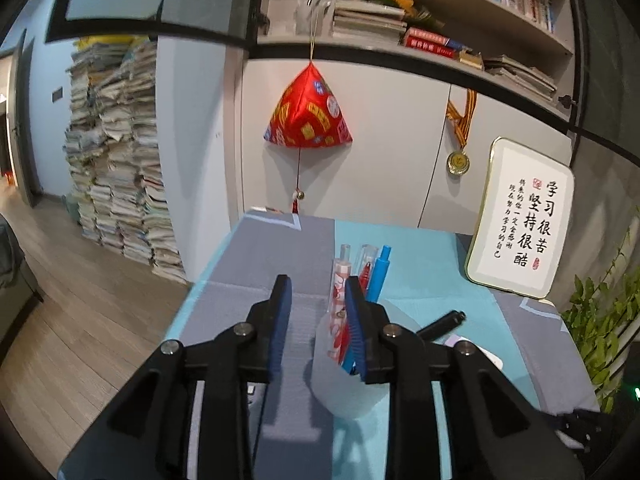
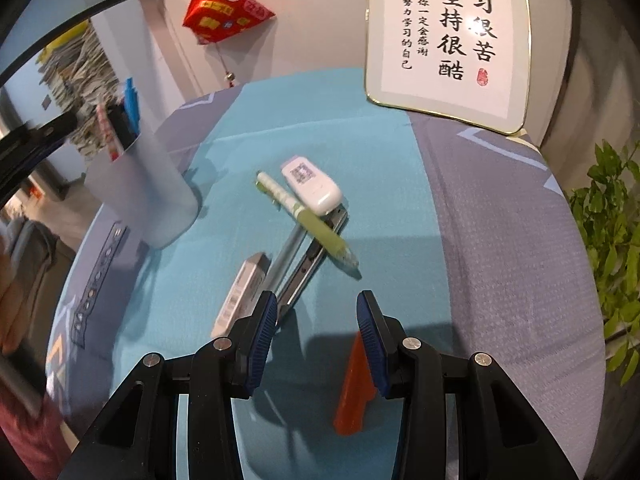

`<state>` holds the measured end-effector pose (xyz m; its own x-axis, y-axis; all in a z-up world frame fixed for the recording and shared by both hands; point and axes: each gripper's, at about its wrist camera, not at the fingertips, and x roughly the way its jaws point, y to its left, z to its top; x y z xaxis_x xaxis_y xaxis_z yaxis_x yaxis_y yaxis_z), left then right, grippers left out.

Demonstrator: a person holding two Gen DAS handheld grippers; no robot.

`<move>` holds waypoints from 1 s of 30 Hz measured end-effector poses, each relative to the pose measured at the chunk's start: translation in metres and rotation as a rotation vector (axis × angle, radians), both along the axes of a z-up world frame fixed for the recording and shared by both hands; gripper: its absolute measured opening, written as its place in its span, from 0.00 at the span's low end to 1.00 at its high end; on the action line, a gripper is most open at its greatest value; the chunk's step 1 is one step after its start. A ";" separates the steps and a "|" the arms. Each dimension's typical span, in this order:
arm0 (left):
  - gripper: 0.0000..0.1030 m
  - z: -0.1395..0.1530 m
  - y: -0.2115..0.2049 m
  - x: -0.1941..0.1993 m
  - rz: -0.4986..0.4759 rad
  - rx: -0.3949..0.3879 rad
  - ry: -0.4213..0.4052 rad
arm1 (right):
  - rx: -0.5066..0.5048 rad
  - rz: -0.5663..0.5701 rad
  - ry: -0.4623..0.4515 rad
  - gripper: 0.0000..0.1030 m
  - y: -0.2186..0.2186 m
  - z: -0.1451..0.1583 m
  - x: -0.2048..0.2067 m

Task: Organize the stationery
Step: 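Grasp the dark pen beside the orange highlighter with the right tool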

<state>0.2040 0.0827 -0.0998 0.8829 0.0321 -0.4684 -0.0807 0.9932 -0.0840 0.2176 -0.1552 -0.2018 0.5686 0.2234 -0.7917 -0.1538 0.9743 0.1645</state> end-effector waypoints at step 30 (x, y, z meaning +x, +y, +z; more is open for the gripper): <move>0.44 -0.085 -0.148 0.008 -0.484 0.216 0.319 | 0.018 -0.127 0.082 0.03 -0.067 -0.006 0.002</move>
<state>0.2120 -0.0656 -0.1847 0.6388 -0.2130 -0.7393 0.3950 0.9154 0.0776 0.2201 -0.2219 -0.2082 0.5271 0.1681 -0.8330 -0.0145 0.9819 0.1889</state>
